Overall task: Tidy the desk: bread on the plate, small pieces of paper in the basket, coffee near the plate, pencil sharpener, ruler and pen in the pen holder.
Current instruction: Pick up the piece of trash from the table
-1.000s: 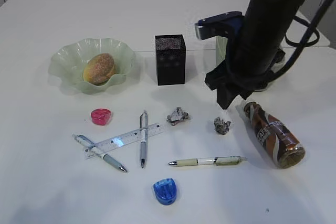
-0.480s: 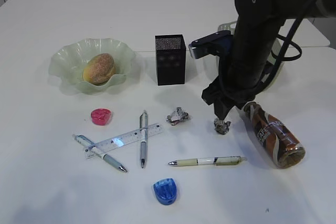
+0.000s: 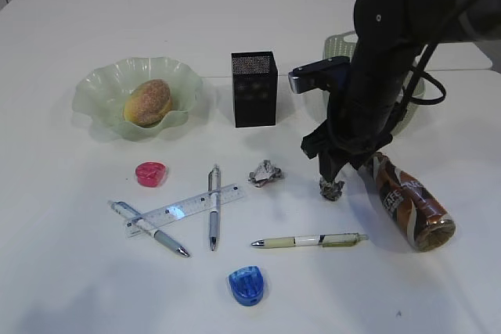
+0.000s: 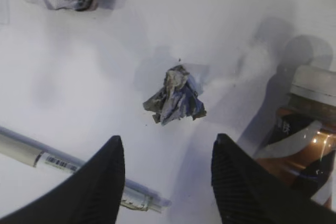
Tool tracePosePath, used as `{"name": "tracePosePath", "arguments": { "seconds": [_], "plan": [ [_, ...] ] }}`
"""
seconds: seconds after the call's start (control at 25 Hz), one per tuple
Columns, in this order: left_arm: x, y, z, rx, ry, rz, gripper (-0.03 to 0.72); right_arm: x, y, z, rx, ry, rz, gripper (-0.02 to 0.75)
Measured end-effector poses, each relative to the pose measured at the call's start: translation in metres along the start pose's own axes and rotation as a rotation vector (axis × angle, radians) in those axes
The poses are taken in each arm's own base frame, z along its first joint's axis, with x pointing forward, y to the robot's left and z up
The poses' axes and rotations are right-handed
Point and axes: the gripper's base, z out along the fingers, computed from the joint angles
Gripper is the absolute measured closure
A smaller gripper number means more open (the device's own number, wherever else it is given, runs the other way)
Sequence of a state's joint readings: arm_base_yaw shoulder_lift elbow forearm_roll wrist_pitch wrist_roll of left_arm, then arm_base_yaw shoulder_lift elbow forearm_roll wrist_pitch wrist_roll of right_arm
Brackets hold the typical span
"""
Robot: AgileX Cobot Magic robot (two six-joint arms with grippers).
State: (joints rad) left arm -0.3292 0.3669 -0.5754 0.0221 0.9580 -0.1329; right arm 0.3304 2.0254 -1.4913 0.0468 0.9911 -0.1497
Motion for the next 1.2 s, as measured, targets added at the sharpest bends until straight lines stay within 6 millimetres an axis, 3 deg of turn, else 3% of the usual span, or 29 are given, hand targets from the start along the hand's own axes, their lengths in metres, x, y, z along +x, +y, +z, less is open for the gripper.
{"name": "tracePosePath", "arguments": {
  "seconds": [0.44,1.2],
  "plan": [
    [0.0,0.0,0.0,0.0,0.0,0.0,0.358,-0.002,-0.003,0.029,-0.013,0.048,0.017,0.313],
    [0.0,0.0,0.0,0.0,0.0,0.0,0.358,-0.007,-0.004,0.043,-0.01,0.015,0.023,0.314]
  ]
}}
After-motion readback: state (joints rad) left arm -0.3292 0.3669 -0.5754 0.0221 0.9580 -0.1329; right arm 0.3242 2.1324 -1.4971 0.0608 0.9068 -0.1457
